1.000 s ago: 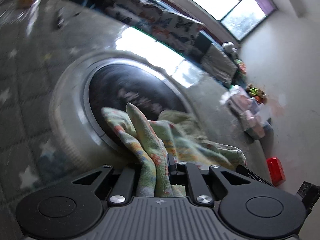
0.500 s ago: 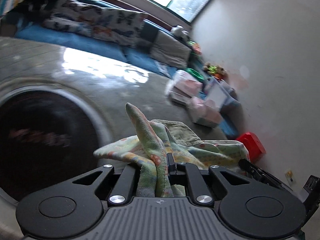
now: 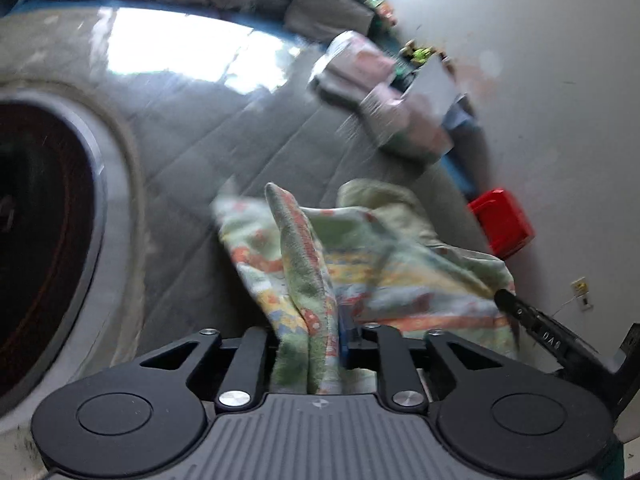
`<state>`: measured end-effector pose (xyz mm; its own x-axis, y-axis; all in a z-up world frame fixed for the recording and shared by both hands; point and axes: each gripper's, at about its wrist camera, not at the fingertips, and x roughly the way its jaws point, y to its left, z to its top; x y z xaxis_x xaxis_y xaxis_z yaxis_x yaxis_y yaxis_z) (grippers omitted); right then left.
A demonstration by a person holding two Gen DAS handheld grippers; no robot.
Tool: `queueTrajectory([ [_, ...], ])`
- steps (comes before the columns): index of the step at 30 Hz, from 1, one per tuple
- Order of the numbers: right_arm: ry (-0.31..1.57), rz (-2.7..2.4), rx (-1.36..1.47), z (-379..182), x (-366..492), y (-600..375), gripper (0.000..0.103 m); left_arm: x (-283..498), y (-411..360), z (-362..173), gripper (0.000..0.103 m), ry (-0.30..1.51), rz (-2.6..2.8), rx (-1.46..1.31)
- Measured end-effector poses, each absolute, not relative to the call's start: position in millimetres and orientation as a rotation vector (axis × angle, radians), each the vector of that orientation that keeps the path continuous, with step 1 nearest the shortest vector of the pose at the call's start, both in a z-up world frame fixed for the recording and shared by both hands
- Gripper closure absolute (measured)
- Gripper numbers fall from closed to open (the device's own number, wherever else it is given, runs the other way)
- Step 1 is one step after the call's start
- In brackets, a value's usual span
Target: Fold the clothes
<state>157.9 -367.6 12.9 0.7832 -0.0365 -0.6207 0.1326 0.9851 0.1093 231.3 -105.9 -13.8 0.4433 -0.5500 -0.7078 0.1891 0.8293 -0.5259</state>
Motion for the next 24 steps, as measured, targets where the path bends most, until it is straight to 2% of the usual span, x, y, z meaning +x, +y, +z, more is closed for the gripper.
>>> queueTrajectory([
  [6, 0.697, -0.090, 0.134, 6, 160, -366, 0.094, 232, -96, -14, 0.073, 1.017, -0.457, -0.397],
  [7, 0.701, -0.091, 0.127, 5, 161, -366, 0.094, 233, -94, -13, 0.069, 1.011, -0.443, -0.388],
  [10, 0.709, -0.098, 0.115, 5, 162, -366, 0.089, 236, -88, -10, 0.062, 0.984, -0.384, -0.347],
  [14, 0.677, -0.135, 0.119, 14, 161, -366, 0.083, 239, -82, -5, 0.062, 0.951, -0.319, -0.310],
  [24, 0.688, 0.028, 0.146, 19, 187, -331, 0.083, 243, -128, 12, 0.064, 0.910, -0.488, -0.360],
])
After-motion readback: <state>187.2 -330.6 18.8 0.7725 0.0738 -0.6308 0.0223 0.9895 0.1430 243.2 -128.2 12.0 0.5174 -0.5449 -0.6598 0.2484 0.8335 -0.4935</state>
